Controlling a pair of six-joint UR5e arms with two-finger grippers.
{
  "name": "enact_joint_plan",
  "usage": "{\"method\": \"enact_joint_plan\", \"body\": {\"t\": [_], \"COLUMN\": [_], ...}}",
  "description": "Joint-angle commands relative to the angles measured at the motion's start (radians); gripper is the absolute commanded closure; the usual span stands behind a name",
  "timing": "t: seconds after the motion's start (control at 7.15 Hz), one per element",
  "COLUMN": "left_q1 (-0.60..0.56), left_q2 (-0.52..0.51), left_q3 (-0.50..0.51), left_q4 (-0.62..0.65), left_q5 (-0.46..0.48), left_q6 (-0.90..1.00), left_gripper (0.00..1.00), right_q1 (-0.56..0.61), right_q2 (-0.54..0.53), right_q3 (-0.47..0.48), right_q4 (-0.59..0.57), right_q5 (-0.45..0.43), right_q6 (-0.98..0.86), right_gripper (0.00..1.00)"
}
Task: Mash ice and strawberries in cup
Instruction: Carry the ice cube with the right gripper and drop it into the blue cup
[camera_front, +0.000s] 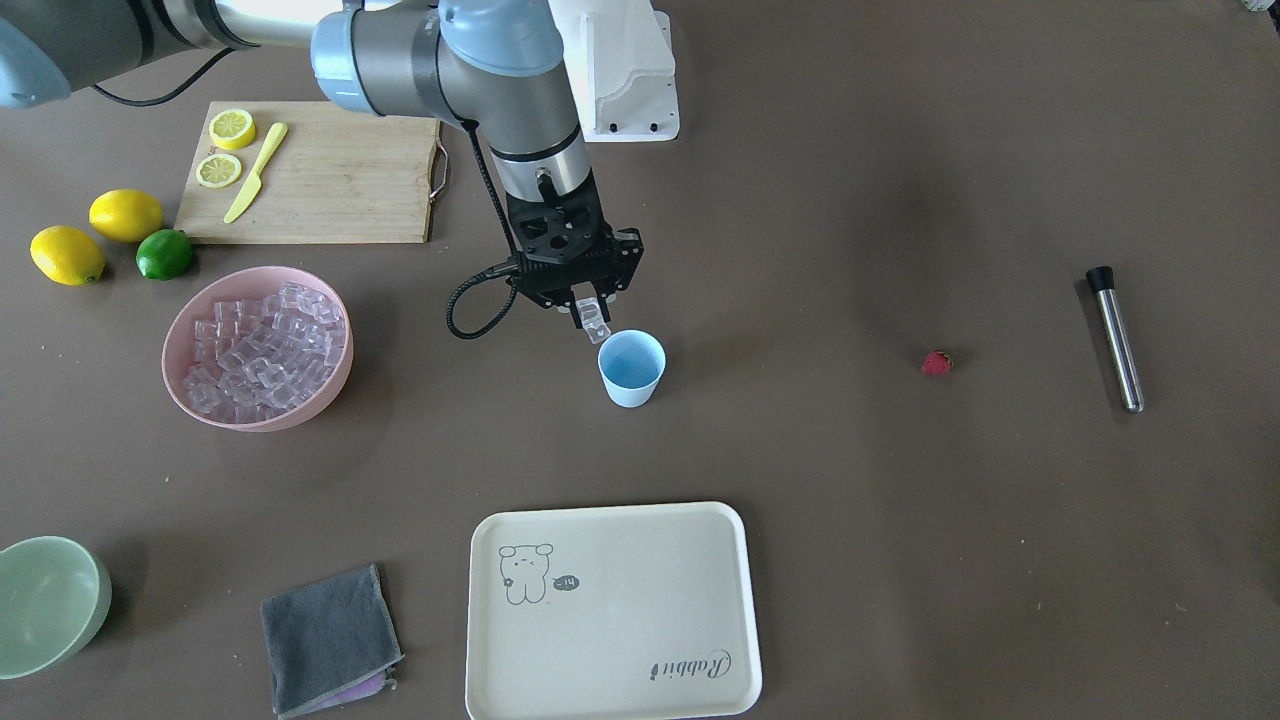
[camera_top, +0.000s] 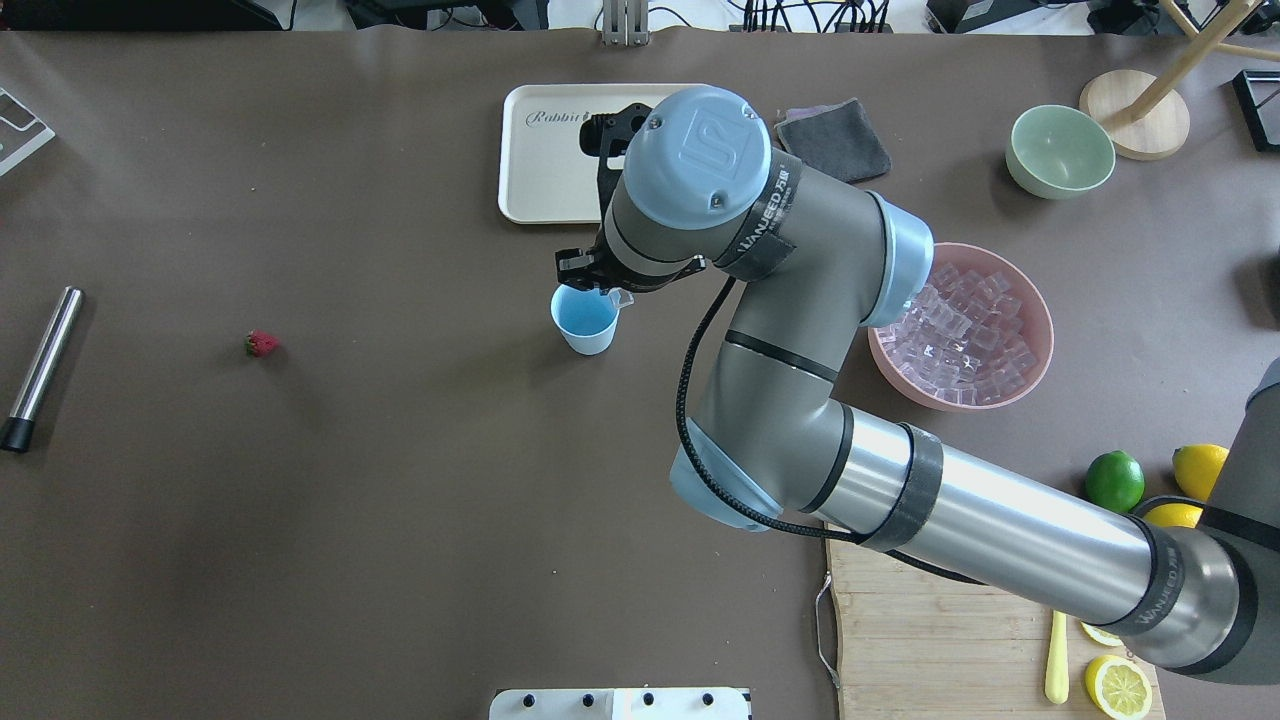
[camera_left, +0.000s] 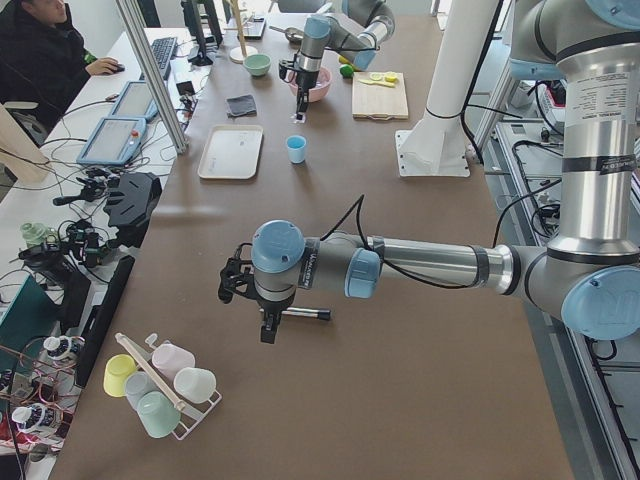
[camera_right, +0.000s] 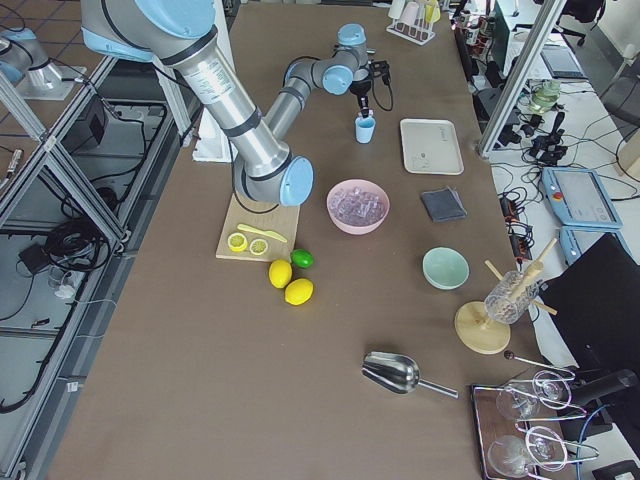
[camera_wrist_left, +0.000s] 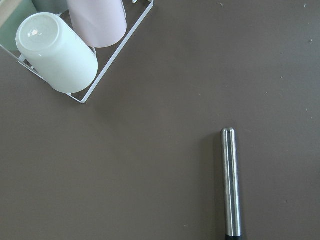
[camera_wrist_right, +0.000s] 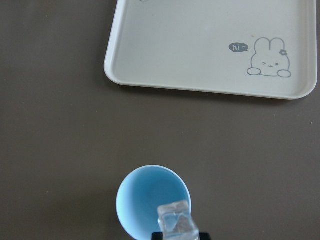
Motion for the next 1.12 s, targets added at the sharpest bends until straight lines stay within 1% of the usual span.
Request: {"method": "enact_joint_plan", "body": {"t": [0.0, 0.14, 0.7, 0.84, 0.98], "left_q1": [0.0, 0.0, 0.0, 0.0, 0.0], "left_q2": [-0.002, -0.002, -0.002, -0.002, -0.002], "left_q3": [0.0, 0.001, 0.006, 0.006, 0.004], "left_q4": [0.0, 0.0, -0.001, -0.001, 0.0], "left_q5": [0.001, 0.0, 0.0, 0.0, 0.0], "left_q6": [-0.001, -0.001, -0.001, -0.001, -0.001], "left_gripper": [0.02, 0.02, 0.02, 0.02, 0.02], "right_q1": [-0.032, -0.04, -0.042, -0.042, -0.042], "right_q2": [0.034, 0.03, 0.019, 0.013, 0.011], "right_q3": [-0.093, -0.143, -0.149, -0.146, -0.145], "right_q4": [0.093, 0.188, 0.193, 0.192, 0.192], "right_q5": [-0.063, -0.079, -0.08, -0.079, -0.079], "right_q6": [0.02, 0.044, 0.035, 0.034, 0.04], "right_gripper": [0.99, 0.99, 0.99, 0.92, 0.57]}}
